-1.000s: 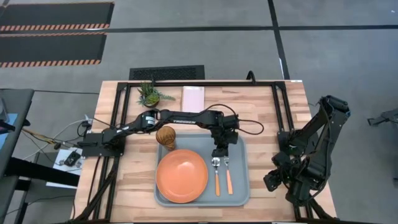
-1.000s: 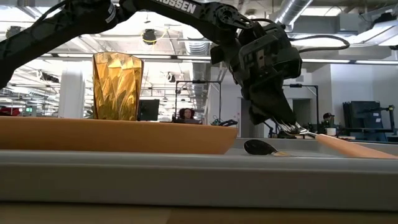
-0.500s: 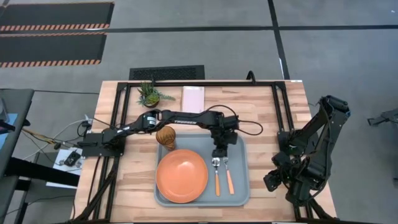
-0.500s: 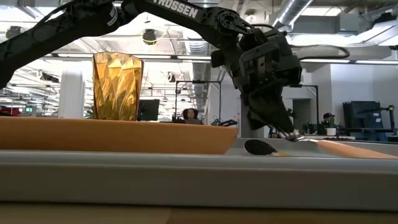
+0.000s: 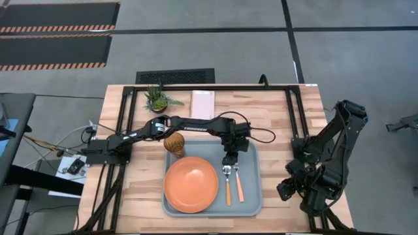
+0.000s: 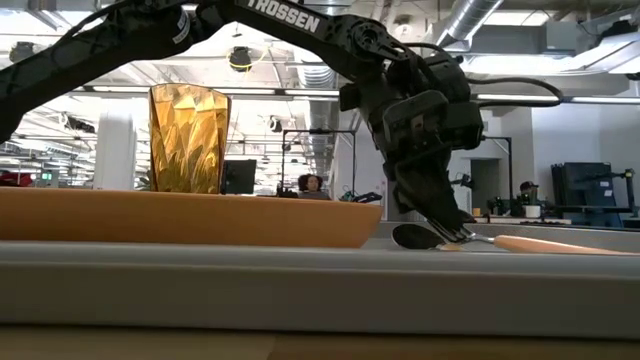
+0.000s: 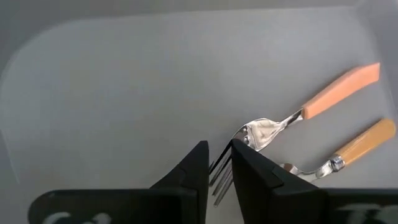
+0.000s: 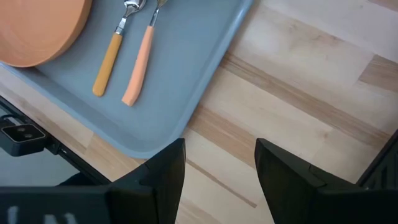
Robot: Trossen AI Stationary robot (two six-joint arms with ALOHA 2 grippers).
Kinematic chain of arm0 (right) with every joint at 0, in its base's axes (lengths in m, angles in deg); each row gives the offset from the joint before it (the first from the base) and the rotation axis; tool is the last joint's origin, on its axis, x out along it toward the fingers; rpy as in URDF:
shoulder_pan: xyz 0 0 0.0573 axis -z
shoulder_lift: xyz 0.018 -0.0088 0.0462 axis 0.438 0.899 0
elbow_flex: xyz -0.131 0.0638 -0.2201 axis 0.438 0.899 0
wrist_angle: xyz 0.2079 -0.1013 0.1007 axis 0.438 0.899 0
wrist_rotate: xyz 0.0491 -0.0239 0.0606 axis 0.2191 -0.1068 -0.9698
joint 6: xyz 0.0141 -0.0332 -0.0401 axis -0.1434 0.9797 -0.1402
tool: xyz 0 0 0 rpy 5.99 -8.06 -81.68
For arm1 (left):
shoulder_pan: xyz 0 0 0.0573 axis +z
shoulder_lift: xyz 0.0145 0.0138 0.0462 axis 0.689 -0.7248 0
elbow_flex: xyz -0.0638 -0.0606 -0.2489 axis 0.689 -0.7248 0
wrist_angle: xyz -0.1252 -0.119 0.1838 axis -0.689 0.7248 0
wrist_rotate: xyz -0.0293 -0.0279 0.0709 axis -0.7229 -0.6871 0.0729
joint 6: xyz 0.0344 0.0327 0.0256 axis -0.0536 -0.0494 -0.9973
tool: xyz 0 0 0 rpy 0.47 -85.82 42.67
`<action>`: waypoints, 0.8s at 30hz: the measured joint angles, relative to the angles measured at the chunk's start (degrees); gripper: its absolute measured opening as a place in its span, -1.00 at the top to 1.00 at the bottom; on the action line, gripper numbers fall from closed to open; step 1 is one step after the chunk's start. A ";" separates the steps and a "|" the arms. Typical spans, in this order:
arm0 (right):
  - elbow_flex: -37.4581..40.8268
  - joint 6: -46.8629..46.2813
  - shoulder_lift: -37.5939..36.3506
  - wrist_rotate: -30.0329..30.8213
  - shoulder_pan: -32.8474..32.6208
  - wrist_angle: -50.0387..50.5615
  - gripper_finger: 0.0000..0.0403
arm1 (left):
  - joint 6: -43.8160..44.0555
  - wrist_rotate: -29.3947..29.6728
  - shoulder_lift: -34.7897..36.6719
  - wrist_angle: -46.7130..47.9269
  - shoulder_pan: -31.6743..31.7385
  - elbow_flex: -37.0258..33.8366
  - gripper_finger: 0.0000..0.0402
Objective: Pick and place plate/cup/fork/spoon on tray
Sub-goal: Put the orange fork on the gray tray to the right of the orange spoon
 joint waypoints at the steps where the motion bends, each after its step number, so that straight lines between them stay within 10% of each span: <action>1: 0.00 0.00 0.00 0.00 0.00 -0.01 -0.06 | -0.12 -0.02 0.00 -0.06 0.00 0.00 0.74; 24: 0.00 0.23 0.00 0.00 0.01 -0.22 -0.06 | 1.22 -0.79 0.00 -1.37 -0.72 0.91 0.17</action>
